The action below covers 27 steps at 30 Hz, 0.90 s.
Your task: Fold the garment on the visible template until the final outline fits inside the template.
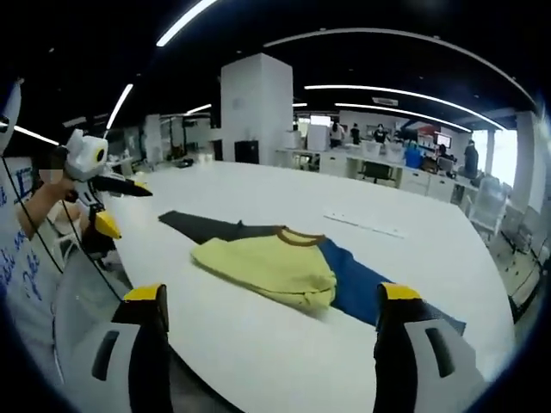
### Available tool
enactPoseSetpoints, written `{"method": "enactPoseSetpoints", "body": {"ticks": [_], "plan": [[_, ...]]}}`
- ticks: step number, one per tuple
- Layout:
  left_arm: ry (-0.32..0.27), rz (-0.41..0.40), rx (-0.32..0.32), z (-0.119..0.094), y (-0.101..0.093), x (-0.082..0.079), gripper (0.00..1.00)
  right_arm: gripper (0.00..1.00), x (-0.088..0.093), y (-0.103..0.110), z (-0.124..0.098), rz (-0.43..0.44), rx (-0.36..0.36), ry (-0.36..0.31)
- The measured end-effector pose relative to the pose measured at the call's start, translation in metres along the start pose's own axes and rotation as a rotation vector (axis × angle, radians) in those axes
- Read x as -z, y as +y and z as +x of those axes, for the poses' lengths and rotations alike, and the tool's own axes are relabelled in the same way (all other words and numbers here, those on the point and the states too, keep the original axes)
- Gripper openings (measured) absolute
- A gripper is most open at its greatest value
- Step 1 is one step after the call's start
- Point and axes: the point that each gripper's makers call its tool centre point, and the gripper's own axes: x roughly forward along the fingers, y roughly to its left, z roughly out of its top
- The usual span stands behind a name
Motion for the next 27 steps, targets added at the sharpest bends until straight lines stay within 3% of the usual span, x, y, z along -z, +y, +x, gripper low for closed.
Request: {"method": "enactPoseSetpoints", "body": {"ticks": [10,13,20,27], "plan": [[0.015,0.009,-0.044,-0.014,0.005,0.007,0.98,1.0,0.01,-0.005,-0.007,0.094,0.016,0.009],[0.029,0.022,-0.038,-0.009,0.001,0.007,0.99,1.0,0.003,-0.002,-0.009,0.082,0.018,-0.026],[0.024,0.027,-0.032,-0.004,0.002,0.005,0.99,1.0,0.014,0.0,-0.005,0.064,0.031,0.01],[0.04,0.08,-0.056,-0.001,0.011,0.005,0.93,1.0,0.012,-0.001,-0.007,0.079,0.034,-0.006]]}}
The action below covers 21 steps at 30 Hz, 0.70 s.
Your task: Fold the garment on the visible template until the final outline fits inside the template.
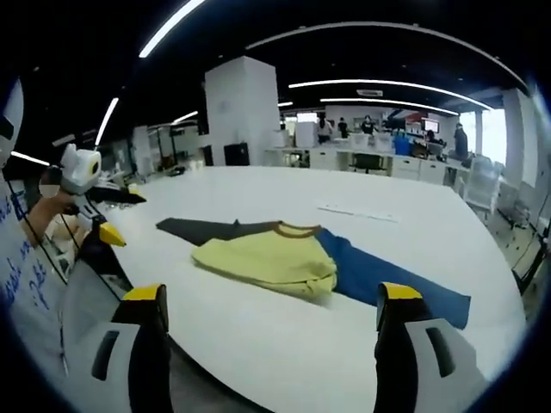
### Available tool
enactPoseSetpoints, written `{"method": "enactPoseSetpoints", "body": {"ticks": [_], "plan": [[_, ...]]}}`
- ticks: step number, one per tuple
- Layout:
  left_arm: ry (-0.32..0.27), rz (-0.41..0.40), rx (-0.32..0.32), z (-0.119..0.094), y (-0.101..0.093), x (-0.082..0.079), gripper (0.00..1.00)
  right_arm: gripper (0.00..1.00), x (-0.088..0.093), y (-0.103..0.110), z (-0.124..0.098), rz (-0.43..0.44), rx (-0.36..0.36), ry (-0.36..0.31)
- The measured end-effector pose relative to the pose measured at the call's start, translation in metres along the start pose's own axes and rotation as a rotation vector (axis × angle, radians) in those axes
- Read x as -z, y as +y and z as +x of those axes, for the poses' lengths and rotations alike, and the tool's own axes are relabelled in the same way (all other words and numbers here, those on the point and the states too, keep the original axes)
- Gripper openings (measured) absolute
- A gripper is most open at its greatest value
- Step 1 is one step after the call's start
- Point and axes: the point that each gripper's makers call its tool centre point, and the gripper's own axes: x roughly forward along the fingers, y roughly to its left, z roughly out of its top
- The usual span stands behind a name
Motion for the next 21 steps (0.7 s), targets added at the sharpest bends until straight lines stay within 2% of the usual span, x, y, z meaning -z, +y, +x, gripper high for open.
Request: {"method": "enactPoseSetpoints", "body": {"ticks": [2,7,10,13,16,21], "plan": [[0.007,-0.012,0.002,0.002,0.001,0.001,0.94,1.0,-0.002,0.0,0.001,0.007,0.005,-0.014],[0.032,0.023,0.012,0.009,-0.002,0.004,0.87,1.0,0.001,0.0,0.0,0.022,0.005,-0.021],[0.043,0.016,0.012,0.015,0.003,0.007,0.76,1.0,0.001,-0.003,-0.002,0.036,0.011,-0.028],[0.036,-0.007,0.0,0.03,0.011,0.016,0.7,1.0,0.001,-0.004,-0.005,0.051,0.012,-0.045],[0.103,0.01,-0.037,0.04,0.019,0.033,0.64,1.0,0.004,-0.007,-0.007,0.047,0.027,-0.04],[0.093,0.003,-0.034,0.048,0.018,0.037,0.55,1.0,0.004,-0.006,-0.015,0.076,0.026,-0.063]]}}
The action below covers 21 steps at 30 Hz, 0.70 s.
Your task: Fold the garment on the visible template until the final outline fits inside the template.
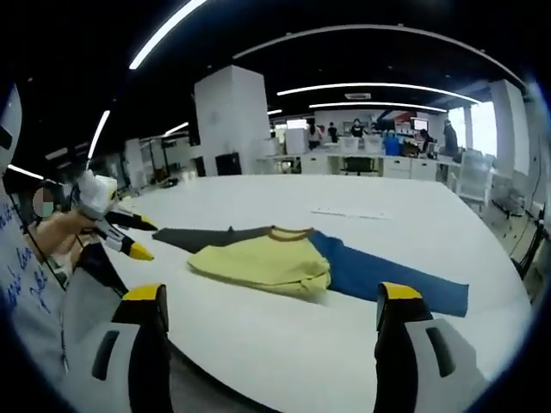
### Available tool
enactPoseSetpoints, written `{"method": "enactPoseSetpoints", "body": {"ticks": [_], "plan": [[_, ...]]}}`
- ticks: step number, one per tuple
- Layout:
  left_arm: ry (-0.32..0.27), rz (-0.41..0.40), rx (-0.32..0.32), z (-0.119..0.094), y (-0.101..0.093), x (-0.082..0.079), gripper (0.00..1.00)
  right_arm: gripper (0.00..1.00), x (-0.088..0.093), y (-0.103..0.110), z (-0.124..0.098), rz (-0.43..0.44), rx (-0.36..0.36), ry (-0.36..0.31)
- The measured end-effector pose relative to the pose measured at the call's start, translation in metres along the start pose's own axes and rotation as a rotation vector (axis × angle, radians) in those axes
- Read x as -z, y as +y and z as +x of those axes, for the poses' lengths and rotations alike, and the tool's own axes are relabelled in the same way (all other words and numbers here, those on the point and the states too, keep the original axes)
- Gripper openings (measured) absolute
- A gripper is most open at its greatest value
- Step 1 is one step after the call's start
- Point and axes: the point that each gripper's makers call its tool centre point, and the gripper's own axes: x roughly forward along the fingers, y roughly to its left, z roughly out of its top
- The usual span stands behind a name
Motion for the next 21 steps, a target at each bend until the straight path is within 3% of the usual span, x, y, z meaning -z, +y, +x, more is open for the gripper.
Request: {"method": "enactPoseSetpoints", "body": {"ticks": [2,4,12,16,18,21], "plan": [[0.013,0.005,0.007,0.002,-0.002,0.002,0.56,1.0,-0.001,-0.001,-0.003,0.004,0.006,-0.009],[0.012,0.023,0.003,0.004,0.0,0.001,0.54,1.0,0.002,-0.008,-0.004,-0.05,0.046,0.011],[-0.013,-0.007,0.011,0.027,0.009,0.004,0.38,1.0,0.004,0.0,-0.002,-0.028,0.027,0.005],[0.033,0.101,-0.03,0.039,0.019,0.01,0.31,1.0,0.002,-0.002,-0.003,-0.011,0.032,-0.006],[0.026,0.17,-0.043,0.043,0.021,0.007,0.27,1.0,0.002,-0.002,-0.004,-0.013,0.036,-0.002],[0.028,0.112,-0.012,0.048,0.017,0.008,0.27,1.0,0.003,-0.005,-0.005,-0.011,0.048,0.002]]}}
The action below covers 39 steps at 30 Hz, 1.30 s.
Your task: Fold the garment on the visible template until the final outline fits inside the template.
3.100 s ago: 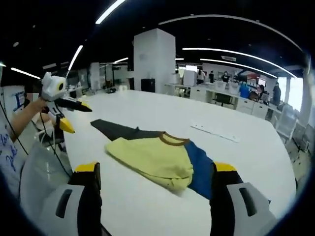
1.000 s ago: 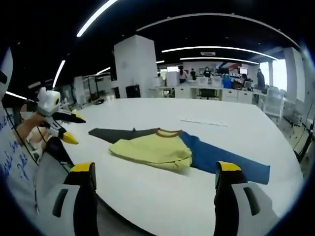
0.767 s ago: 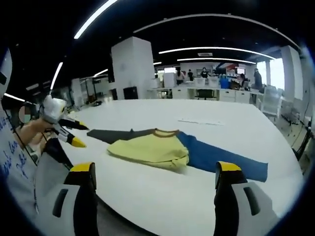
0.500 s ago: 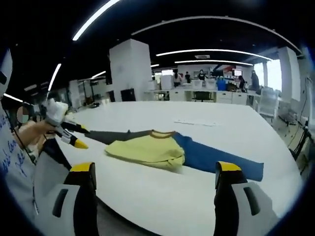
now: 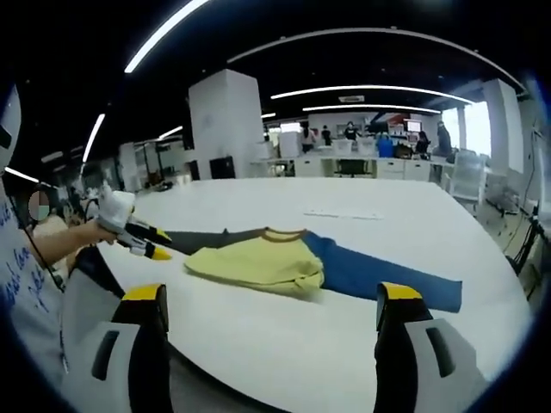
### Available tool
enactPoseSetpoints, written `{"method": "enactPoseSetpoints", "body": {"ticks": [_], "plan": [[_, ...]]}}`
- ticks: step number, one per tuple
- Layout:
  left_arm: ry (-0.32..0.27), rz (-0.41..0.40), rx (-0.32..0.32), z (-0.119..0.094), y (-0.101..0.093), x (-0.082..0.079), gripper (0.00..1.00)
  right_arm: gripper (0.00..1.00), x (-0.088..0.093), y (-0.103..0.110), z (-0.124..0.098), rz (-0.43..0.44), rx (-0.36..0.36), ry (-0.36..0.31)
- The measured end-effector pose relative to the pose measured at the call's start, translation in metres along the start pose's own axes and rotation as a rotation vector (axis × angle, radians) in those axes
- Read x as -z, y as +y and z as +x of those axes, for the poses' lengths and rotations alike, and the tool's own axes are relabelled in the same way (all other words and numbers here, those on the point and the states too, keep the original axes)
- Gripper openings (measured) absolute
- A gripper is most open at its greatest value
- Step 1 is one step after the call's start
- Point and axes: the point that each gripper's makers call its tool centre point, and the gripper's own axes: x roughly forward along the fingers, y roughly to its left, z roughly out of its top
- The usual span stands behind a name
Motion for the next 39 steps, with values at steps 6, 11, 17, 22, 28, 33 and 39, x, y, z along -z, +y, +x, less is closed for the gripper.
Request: {"method": "enactPoseSetpoints", "body": {"ticks": [6,11,17,22,28,33,39], "plan": [[0.017,0.014,0.061,0.013,-0.005,0.005,0.2,1.0,-0.005,0.008,0.001,0.047,-0.037,-0.036],[0.031,0.031,0.102,0.025,-0.011,0.008,0.2,1.0,0.002,0.006,0.001,0.048,-0.026,-0.01],[0.058,0.042,0.116,0.038,-0.009,0.013,0.2,1.0,0.0,0.008,0.001,0.093,-0.048,-0.028],[0.088,0.032,0.119,0.045,-0.009,0.019,0.19,1.0,0.0,0.007,0.002,0.074,-0.043,-0.015],[0.126,0.05,0.126,0.054,-0.007,0.027,0.18,1.0,-0.005,0.005,0.004,0.065,-0.046,-0.028],[0.161,0.111,0.121,0.059,-0.005,0.032,0.15,1.0,-0.005,0.003,0.005,0.062,-0.042,-0.026],[0.177,0.147,0.122,0.063,-0.002,0.031,0.16,1.0,-0.002,0.001,0.004,0.067,-0.038,-0.024]]}}
